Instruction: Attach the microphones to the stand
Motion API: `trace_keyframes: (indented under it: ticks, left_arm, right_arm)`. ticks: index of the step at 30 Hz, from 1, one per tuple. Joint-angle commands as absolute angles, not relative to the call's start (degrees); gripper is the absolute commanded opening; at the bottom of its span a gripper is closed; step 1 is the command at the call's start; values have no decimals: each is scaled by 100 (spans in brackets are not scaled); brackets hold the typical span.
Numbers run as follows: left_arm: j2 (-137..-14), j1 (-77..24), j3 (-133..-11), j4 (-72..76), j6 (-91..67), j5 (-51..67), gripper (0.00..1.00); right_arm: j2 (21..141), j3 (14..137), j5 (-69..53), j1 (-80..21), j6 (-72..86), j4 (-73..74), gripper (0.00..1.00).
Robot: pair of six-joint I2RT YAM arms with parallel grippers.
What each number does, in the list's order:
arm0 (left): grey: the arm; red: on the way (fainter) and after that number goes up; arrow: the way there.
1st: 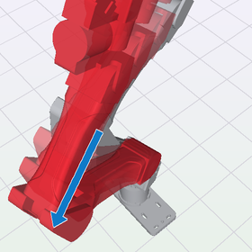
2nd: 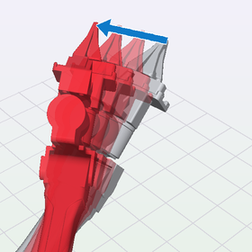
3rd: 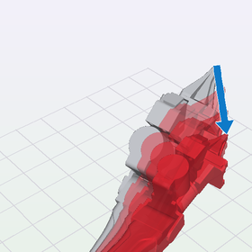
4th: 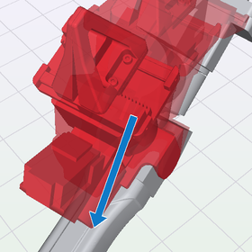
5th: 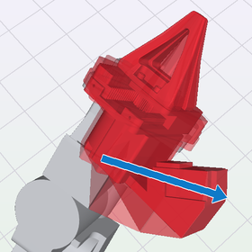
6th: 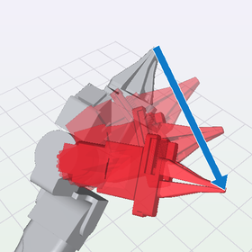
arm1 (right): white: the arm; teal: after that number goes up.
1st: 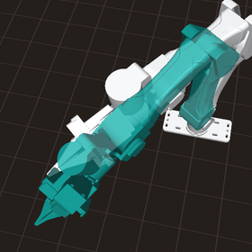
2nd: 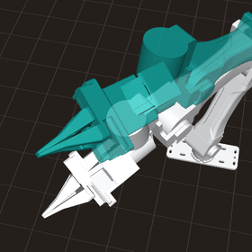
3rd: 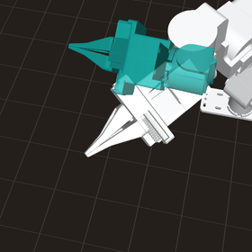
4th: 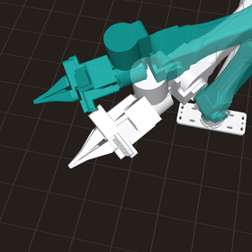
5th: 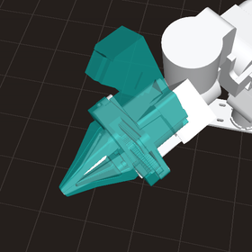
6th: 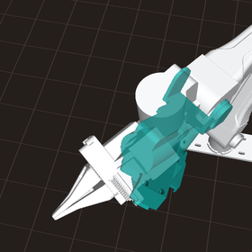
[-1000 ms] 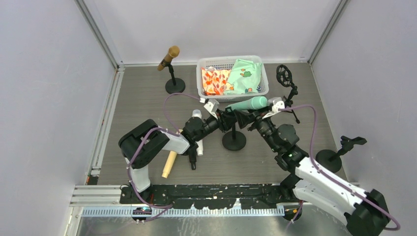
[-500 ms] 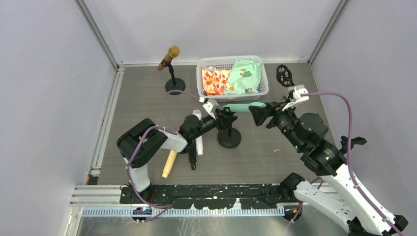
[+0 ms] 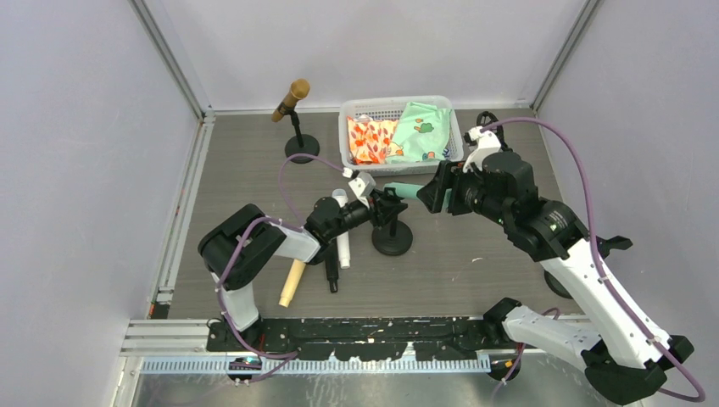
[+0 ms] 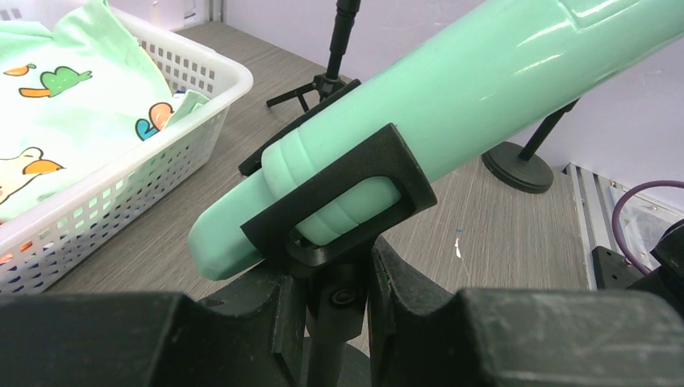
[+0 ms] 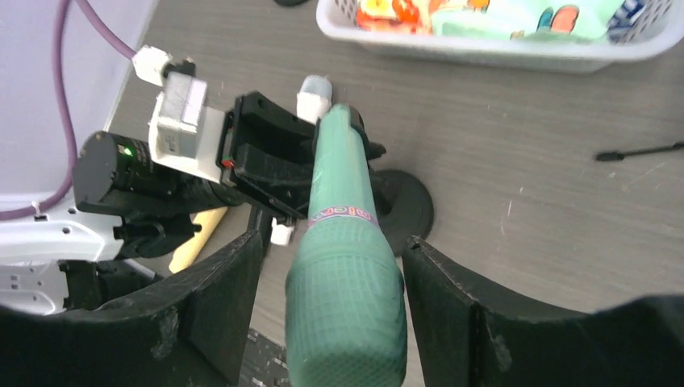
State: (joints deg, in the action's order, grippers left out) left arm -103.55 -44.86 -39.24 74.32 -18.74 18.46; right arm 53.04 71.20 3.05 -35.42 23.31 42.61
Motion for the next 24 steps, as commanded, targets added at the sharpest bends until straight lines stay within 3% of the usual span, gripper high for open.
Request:
trace_keyframes:
  ticks: [1, 14, 24]
  left_arm:
    - [-9986, -4456, -3905, 8104, -1761, 1954, 0]
    - [-10104, -4492, -3859, 8097, -1748, 2203, 0]
    - [-10106, -4717, -3580, 8095, -1470, 1805, 0]
  right_arm:
    - [5426, 7420, -275, -3397, 2495, 4666, 68]
    - [5707, 7376, -321, -3309, 2120, 4658, 40]
    - [5745, 6900, -320, -3311, 1971, 4375, 1]
